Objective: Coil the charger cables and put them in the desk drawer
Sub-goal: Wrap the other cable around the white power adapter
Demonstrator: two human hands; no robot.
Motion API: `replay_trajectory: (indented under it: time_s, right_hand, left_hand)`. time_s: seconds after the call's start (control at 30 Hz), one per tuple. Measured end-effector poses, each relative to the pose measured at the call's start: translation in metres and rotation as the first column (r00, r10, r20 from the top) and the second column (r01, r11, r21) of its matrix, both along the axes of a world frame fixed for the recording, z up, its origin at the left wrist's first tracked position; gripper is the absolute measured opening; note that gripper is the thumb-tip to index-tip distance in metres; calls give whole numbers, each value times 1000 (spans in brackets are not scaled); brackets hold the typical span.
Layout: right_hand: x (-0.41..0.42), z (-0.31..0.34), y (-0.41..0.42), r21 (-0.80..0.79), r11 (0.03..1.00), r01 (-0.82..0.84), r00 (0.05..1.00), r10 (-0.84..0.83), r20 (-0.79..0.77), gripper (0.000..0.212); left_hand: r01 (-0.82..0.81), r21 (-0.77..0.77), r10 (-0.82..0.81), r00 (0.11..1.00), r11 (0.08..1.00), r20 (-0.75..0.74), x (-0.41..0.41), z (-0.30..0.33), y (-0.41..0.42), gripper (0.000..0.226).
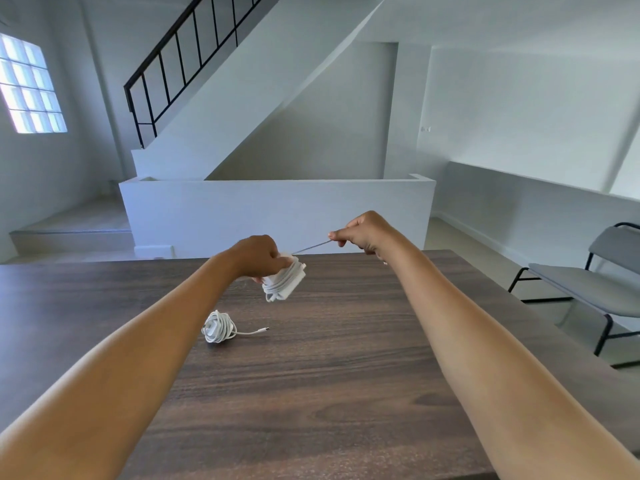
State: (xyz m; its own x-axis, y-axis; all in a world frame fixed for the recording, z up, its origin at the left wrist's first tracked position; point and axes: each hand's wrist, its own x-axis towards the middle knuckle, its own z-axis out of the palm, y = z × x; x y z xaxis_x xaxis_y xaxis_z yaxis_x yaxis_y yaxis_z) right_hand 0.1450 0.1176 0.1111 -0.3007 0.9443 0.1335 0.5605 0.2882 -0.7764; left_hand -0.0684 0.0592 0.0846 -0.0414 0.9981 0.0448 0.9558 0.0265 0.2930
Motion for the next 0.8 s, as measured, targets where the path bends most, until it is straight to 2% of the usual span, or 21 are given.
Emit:
replay_trajectory:
  time_s: [0.07, 0.13, 0.23, 0.33, 0.4, 0.47, 0.57, 0.6, 0.67, 0.8]
  right_hand:
    - [-5, 2, -1, 11, 1000, 3, 1000, -3, -1, 29]
    - [-10, 2, -2, 6, 1000, 4, 999, -4, -32, 30]
    - [-18, 0, -3, -23, 1000, -10, 996, 8, -88, 29]
    - [-25, -3, -6, -60, 997, -43, 991, 35, -126, 28]
    - [-28, -9, -7, -111, 990, -86, 983, 66, -173, 28]
    - [-32, -16, -9, -185, 974, -133, 971, 91, -220, 29]
    - [-39, -23, -11, -297, 934, -200, 955, 118, -271, 31]
    - [-41, -25, -12, -326, 920, -216, 951, 122, -285, 31]
    - [-39, -30, -14, -371, 894, -250, 941, 134, -311, 31]
    - [-35, -38, -11, -363, 888, -282, 928, 155, -340, 28]
  left_hand:
    - [-106, 163, 132, 979, 981, -156, -1, -8, 5, 45]
    - [-202, 278, 248, 958, 939, -145, -3, -15, 10, 43]
    - [-354, 360, 370, 929, 863, 27, -8, -19, 14, 40]
    - [-548, 354, 433, 828, 758, 355, -17, -20, 14, 42]
    - [-652, 293, 436, 714, 700, 548, -24, -19, 15, 45]
    - [-705, 184, 392, 569, 685, 723, -29, -15, 18, 41]
    - [-661, -1, 179, 202, 750, 963, -25, -3, 20, 23]
    - [-630, -29, 118, 99, 776, 988, -23, 2, 20, 20]
    - [-569, -41, 20, -43, 821, 999, -19, 11, 17, 17]
    - [-462, -60, -43, -209, 885, 977, -17, 20, 12, 13]
